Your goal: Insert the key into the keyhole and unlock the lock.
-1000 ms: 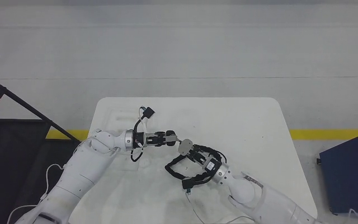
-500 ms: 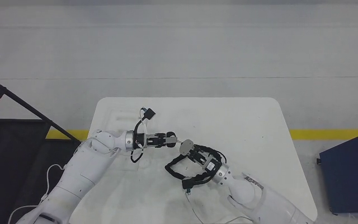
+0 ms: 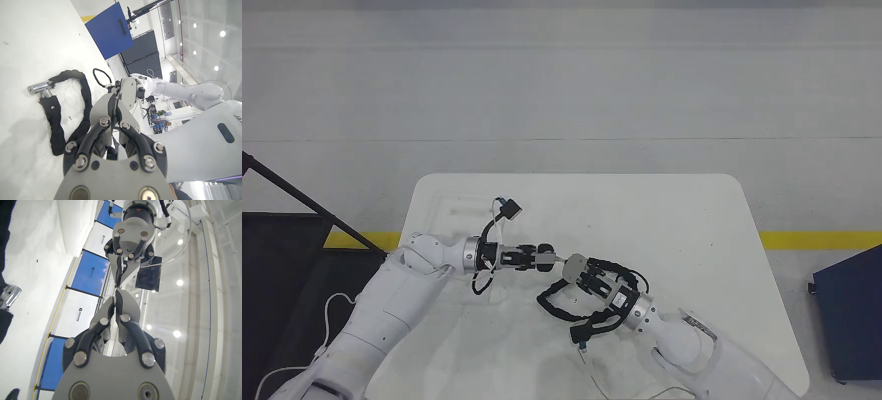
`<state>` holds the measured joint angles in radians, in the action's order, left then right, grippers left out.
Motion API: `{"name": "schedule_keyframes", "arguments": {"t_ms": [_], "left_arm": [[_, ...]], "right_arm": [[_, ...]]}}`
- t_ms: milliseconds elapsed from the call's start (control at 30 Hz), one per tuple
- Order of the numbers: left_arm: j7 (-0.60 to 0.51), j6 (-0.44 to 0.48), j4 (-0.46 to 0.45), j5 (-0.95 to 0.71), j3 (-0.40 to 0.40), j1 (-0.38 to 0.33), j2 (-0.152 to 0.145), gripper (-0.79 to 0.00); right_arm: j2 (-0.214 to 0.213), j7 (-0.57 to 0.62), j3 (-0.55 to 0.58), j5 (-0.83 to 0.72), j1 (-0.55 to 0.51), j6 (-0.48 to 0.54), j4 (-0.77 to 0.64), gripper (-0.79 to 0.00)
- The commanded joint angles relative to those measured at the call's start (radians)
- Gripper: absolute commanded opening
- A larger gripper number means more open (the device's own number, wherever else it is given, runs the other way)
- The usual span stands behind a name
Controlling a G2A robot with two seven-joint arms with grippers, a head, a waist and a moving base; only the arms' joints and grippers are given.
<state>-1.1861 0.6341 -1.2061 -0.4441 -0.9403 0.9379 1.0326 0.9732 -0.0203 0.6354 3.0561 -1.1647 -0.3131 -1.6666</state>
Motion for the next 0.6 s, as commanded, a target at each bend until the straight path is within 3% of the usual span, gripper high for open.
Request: {"name": "schedule_keyframes", "arguments": {"t_ms": [0,567], "left_arm": [[-0.002,-0.002,0.0,-0.002,0.004,0.001,-0.003,-0.785],[0.01,0.01,0.001,-0.029,0.04,-0.008,-0.024,-0.785]], "right_arm": [[0.002,-0.005,0.007,0.004,-0.005,0.0,-0.001,-0.785],[0.018,-0.023,0.053,0.016,-0.031,0.002,0.006,-0.785]]}}
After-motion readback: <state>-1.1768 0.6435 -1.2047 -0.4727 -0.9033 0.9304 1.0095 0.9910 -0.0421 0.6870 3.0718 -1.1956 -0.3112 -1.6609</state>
